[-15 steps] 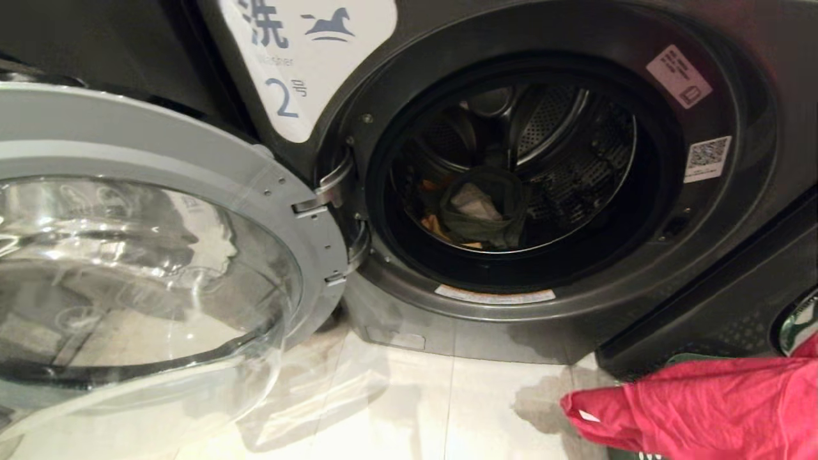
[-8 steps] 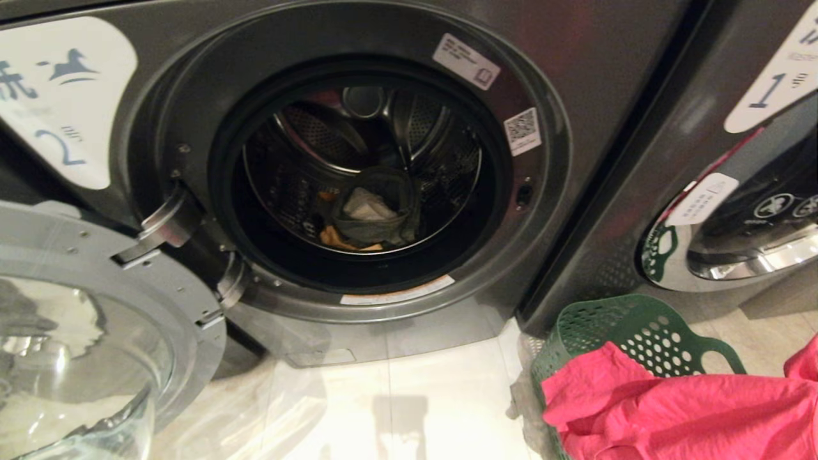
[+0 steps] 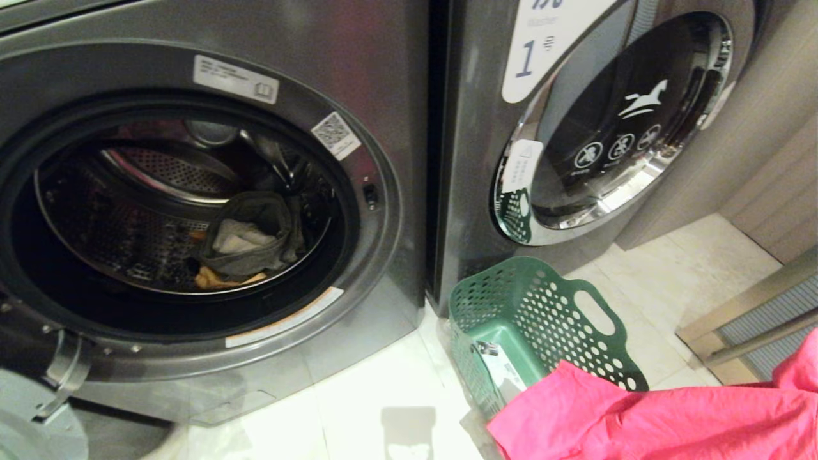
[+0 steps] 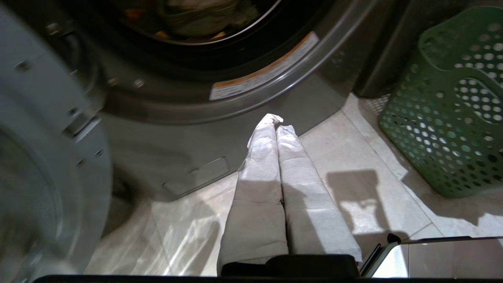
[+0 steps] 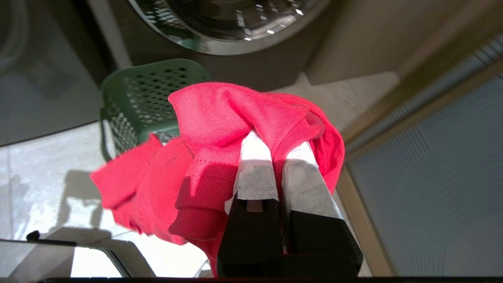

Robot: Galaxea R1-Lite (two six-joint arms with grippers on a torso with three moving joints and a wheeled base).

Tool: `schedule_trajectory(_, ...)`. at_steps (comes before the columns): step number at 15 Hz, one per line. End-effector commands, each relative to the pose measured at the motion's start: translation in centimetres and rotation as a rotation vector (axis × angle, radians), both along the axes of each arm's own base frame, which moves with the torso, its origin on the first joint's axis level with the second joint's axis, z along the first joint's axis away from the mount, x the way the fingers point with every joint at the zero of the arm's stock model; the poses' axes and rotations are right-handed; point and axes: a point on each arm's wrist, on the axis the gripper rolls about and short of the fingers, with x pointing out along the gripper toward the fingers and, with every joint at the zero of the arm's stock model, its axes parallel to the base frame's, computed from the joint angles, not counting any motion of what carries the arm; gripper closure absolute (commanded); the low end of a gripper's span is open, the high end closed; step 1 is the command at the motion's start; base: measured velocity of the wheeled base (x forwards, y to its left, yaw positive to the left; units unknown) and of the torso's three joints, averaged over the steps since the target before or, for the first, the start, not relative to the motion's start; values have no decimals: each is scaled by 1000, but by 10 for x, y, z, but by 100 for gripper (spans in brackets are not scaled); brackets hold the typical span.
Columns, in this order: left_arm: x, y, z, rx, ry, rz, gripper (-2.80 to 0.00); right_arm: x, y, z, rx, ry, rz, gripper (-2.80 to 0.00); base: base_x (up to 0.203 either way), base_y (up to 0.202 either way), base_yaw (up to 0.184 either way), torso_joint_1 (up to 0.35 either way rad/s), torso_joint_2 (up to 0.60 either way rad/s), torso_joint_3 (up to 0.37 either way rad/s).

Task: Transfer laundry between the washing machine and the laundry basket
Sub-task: Pick a cloth and place it into the basket

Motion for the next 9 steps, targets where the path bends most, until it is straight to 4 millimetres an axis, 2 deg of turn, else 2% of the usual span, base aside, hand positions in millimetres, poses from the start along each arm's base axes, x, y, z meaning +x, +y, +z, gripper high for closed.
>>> schedule_trajectory(1,0,0,0,-1,0,0,0,2,0,3,-3,5,0,0,1,5,-148,3,2,5)
schedule_trajectory(2,0,0,0,0,-2,0,0,6,1,9,-5,5,1,0,1,4,-98,4,5,2)
schedule_trajectory(9,0,0,0,1,-2,0,0,50,7,66,-33,-79,2,0,0,0,0,0,0,0)
